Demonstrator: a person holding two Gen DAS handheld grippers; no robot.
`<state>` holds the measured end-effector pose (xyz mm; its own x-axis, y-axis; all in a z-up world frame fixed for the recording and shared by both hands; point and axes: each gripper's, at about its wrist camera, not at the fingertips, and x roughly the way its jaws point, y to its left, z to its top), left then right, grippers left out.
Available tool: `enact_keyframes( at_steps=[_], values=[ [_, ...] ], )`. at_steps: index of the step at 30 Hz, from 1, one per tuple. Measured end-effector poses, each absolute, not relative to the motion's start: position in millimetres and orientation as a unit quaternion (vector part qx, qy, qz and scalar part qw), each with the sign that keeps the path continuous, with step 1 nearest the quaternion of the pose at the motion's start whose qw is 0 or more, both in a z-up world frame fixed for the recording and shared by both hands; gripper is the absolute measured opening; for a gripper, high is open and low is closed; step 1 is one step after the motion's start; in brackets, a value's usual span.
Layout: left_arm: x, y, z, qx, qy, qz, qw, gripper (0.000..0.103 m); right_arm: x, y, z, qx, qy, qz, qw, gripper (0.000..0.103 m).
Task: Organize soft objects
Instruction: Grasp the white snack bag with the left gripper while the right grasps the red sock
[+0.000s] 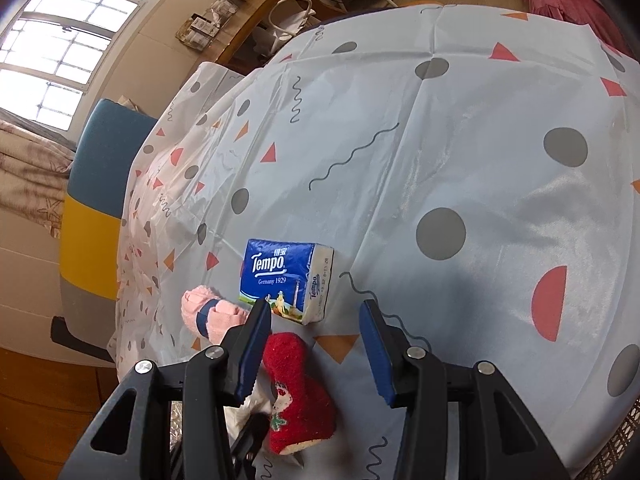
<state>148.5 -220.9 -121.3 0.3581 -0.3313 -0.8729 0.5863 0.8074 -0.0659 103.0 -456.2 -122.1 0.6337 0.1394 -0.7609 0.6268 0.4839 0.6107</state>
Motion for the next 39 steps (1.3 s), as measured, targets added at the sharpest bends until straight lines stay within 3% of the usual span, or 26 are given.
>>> enact_keyframes(
  at_steps=[13, 21, 22, 23, 33, 39],
  values=[
    [108, -195, -133, 0.132, 0.479, -0.249, 0.831, 0.054, 137, -417, -135, 0.4, 0.49, -0.089, 0.77, 0.048],
    [99, -186, -136, 0.124, 0.473, -0.24, 0.839, 0.056, 157, -375, -131, 0.24, 0.544, -0.072, 0.8, 0.052],
    [99, -185, -137, 0.125, 0.473, -0.239, 0.839, 0.058, 158, -368, -131, 0.204, 0.552, -0.08, 0.804, 0.046],
    [100, -185, -138, 0.125, 0.475, -0.237, 0.838, 0.058, 158, -360, -131, 0.153, 0.561, -0.099, 0.808, 0.028],
    [111, -187, -134, 0.114, 0.495, -0.235, 0.829, 0.054, 157, -357, -132, 0.139, 0.562, -0.099, 0.809, 0.027],
    [121, -190, -102, 0.093, 0.479, -0.236, 0.841, 0.054, 160, -356, -131, 0.119, 0.56, -0.098, 0.814, 0.027]
  ],
)
